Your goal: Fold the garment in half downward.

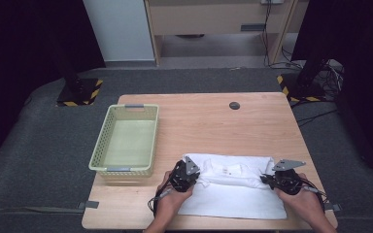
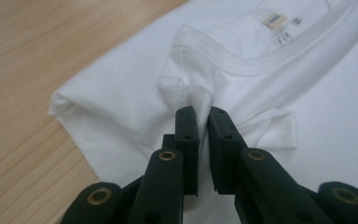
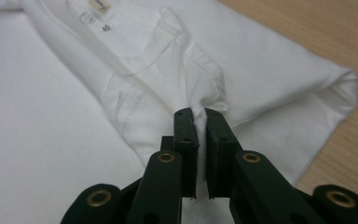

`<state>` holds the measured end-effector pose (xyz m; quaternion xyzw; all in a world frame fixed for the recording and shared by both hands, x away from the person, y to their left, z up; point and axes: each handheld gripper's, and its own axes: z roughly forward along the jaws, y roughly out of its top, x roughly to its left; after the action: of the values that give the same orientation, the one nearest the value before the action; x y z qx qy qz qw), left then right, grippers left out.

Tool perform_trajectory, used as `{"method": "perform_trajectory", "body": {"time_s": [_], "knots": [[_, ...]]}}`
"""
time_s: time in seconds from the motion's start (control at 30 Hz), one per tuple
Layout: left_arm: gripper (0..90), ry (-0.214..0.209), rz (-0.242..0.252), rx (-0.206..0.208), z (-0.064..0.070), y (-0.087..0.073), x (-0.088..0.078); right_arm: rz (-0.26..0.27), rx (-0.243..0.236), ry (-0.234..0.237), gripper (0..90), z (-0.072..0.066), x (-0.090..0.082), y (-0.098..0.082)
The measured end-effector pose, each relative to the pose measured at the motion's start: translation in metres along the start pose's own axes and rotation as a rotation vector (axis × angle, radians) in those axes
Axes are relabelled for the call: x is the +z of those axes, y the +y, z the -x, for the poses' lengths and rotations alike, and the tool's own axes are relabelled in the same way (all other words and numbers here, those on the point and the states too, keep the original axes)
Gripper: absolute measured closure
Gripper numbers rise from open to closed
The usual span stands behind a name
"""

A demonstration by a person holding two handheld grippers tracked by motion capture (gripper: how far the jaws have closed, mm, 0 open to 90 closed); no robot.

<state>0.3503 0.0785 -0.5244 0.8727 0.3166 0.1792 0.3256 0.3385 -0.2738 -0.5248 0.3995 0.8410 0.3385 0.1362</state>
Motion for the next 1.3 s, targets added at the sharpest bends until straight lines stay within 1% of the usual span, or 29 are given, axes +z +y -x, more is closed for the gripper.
{"method": "perform_trajectory", "body": {"time_s": [0.1, 0.17, 0.2, 0.3, 0.33, 0.37, 0.4, 0.47, 0.53, 0.57, 0.67, 0.77, 0.8, 0.87, 0.9, 0.93, 1.0, 1.03, 1.07, 1.1, 1.13, 1.17, 1.2, 1.27, 1.3], "knots": [[83.5, 0.004, 0.011, -0.011, -0.002, 0.0, 0.004, 0.004, 0.018, 0.003, 84.8, 0.004, 0.004, 0.0], [83.5, 0.007, 0.014, -0.016, -0.004, 0.001, 0.006, 0.01, 0.015, -0.007, 84.6, 0.009, 0.007, 0.003], [83.5, 0.013, 0.019, -0.022, -0.005, 0.002, 0.009, 0.01, 0.015, -0.007, 84.6, 0.009, 0.007, 0.003], [83.5, 0.033, 0.041, -0.047, -0.011, 0.009, 0.019, 0.023, 0.03, -0.033, 84.6, 0.021, 0.015, 0.01], [83.1, 0.051, 0.042, -0.036, -0.014, 0.017, 0.028, 0.027, 0.039, -0.064, 83.7, 0.031, 0.021, 0.016], [83.0, 0.059, 0.042, -0.034, -0.015, 0.021, 0.032, 0.026, 0.045, -0.082, 82.9, 0.036, 0.023, 0.02], [82.9, 0.059, 0.042, -0.034, -0.015, 0.021, 0.032, 0.026, 0.045, -0.082, 82.9, 0.036, 0.023, 0.02], [82.6, 0.079, 0.029, -0.02, -0.019, 0.029, 0.039, 0.026, 0.068, -0.108, 82.8, 0.045, 0.028, 0.026], [80.9, 0.101, 0.024, -0.016, -0.024, 0.035, 0.046, 0.024, 0.077, -0.121, 82.7, 0.051, 0.033, 0.032], [79.0, 0.112, 0.028, -0.025, -0.028, 0.037, 0.048, 0.025, 0.075, -0.125, 82.4, 0.054, 0.035, 0.034], [75.7, 0.112, 0.039, -0.067, -0.036, 0.04, 0.053, 0.025, 0.067, -0.141, 79.9, 0.059, 0.041, 0.041], [70.8, 0.108, 0.034, -0.093, -0.04, 0.041, 0.053, 0.021, 0.078, -0.14, 76.3, 0.063, 0.042, 0.043], [65.9, 0.112, 0.03, -0.101, -0.041, 0.041, 0.052, 0.021, 0.085, -0.14, 73.7, 0.063, 0.042, 0.043], [52.7, 0.126, 0.031, -0.114, -0.041, 0.044, 0.049, 0.024, 0.088, -0.14, 66.3, 0.065, 0.039, 0.044], [48.1, 0.126, 0.044, -0.12, -0.042, 0.045, 0.046, 0.033, 0.096, -0.141, 62.0, 0.066, 0.037, 0.045], [47.2, 0.125, 0.06, -0.128, -0.043, 0.047, 0.043, 0.045, 0.104, -0.148, 57.6, 0.067, 0.033, 0.046], [44.8, 0.123, 0.094, -0.141, -0.044, 0.053, 0.036, 0.074, 0.124, -0.152, 52.0, 0.07, 0.027, 0.049], [45.1, 0.118, 0.106, -0.144, -0.045, 0.057, 0.034, 0.087, 0.124, -0.149, 49.9, 0.071, 0.025, 0.051], [45.7, 0.106, 0.118, -0.139, -0.048, 0.066, 0.032, 0.106, 0.114, -0.138, 48.5, 0.072, 0.023, 0.057], [46.1, 0.106, 0.118, -0.139, -0.048, 0.066, 0.032, 0.106, 0.114, -0.138, 48.5, 0.072, 0.023, 0.057], [46.1, 0.101, 0.124, -0.138, -0.049, 0.07, 0.033, 0.114, 0.112, -0.129, 49.4, 0.072, 0.023, 0.061], [46.9, 0.083, 0.121, -0.131, -0.05, 0.077, 0.037, 0.124, 0.102, -0.104, 51.6, 0.07, 0.028, 0.069], [47.0, 0.076, 0.116, -0.128, -0.05, 0.079, 0.041, 0.126, 0.093, -0.095, 53.1, 0.068, 0.031, 0.073], [46.6, 0.058, 0.088, -0.117, -0.049, 0.083, 0.051, 0.125, 0.081, -0.076, 54.1, 0.064, 0.041, 0.08], [46.6, 0.056, 0.071, -0.108, -0.048, 0.084, 0.057, 0.116, 0.073, -0.069, 54.0, 0.061, 0.047, 0.084]]}}
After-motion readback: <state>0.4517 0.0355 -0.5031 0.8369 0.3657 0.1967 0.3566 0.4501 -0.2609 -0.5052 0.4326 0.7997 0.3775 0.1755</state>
